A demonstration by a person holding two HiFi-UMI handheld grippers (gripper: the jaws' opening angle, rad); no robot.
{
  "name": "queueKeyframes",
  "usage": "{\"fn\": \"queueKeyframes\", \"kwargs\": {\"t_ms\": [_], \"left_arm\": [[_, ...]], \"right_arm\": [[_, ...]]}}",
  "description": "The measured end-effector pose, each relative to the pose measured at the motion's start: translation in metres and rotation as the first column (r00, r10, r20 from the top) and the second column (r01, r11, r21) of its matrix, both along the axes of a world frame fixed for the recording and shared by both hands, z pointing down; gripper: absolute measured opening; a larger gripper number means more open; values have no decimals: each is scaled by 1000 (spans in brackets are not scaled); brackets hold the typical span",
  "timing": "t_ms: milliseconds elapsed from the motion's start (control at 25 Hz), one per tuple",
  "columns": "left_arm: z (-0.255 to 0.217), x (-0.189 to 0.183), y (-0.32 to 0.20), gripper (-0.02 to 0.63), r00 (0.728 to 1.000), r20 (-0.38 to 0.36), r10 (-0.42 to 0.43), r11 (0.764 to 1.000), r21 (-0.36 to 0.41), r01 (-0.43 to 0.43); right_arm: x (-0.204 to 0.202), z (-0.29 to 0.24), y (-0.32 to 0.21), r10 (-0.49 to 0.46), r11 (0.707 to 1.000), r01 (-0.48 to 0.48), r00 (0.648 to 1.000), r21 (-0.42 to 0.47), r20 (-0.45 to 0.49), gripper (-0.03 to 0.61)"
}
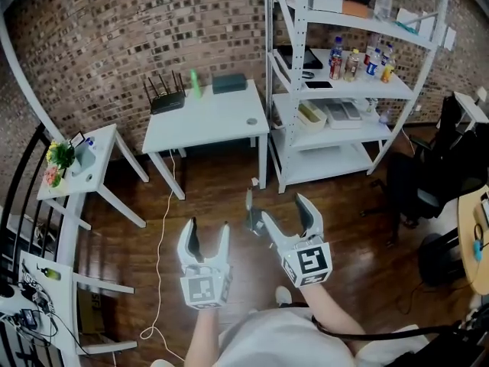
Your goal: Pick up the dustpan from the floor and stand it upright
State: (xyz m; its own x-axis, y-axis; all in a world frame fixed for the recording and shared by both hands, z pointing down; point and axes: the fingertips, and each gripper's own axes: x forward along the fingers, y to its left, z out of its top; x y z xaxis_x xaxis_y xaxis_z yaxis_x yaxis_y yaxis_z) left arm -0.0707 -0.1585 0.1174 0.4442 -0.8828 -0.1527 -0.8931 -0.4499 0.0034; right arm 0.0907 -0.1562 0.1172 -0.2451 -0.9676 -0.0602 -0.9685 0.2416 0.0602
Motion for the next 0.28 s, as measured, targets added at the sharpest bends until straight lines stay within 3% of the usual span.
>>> {"fn": "queueKeyframes", "kwargs": {"t_ms": [280], "left_arm": [[7,10,16,321,1000,-23,7,1000,-4,-7]], "right_arm": [[13,14,19,25,1000,-25,1000,-6,-9,327]]}}
